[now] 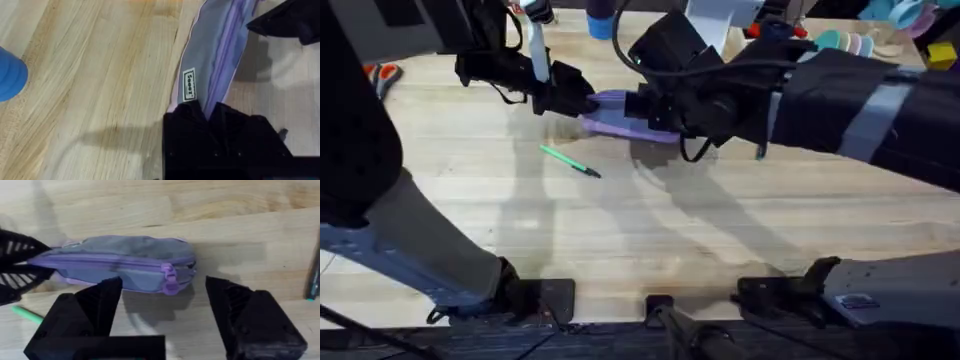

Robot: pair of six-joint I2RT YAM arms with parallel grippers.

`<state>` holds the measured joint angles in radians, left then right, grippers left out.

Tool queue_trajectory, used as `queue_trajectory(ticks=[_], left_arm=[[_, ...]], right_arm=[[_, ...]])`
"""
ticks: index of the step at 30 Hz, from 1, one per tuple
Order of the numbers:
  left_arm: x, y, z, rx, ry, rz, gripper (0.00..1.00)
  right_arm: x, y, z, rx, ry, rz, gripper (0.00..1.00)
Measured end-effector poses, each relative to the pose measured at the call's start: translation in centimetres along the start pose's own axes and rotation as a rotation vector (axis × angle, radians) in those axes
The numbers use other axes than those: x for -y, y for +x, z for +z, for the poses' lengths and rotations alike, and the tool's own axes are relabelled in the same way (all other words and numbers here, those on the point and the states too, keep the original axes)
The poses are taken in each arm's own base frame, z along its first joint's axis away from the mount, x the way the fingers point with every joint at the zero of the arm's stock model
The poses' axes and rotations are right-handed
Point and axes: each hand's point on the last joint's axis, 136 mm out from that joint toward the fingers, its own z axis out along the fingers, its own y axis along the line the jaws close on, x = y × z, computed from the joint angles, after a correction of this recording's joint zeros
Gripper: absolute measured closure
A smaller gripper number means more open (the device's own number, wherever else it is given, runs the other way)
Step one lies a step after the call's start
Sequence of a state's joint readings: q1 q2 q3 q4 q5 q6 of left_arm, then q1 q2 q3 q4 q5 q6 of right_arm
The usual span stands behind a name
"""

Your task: Unzip the bag, pick up the pens from the table one at a time and place them inside, then zip the bag closed.

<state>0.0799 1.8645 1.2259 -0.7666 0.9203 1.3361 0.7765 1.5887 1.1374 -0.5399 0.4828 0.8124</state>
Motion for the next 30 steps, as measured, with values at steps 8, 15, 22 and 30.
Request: queue_trajectory(ticks=[8,15,22,30], left_arm=[[0.0,0.0,0.0,0.000,0.000,0.000,0.958],[0.0,0.0,0.0,0.000,0.000,0.000,0.958],[0.0,0.0,0.0,0.000,0.000,0.000,0.958],[0.0,0.0,0.0,-0.001,-0.001,0.000,0.958]], right_arm=[[-0.7,-0.6,0.2,0.024,-0.025,0.030,0.012],[-0.9,-0.2,1.0,0.015,-0.016,0.033,0.107],[-0.9,-0.2,1.0,0.016,-0.018,0.037,0.249],[-0.8,-0.2,1.1,0.014,-0.013,0.036,0.629]])
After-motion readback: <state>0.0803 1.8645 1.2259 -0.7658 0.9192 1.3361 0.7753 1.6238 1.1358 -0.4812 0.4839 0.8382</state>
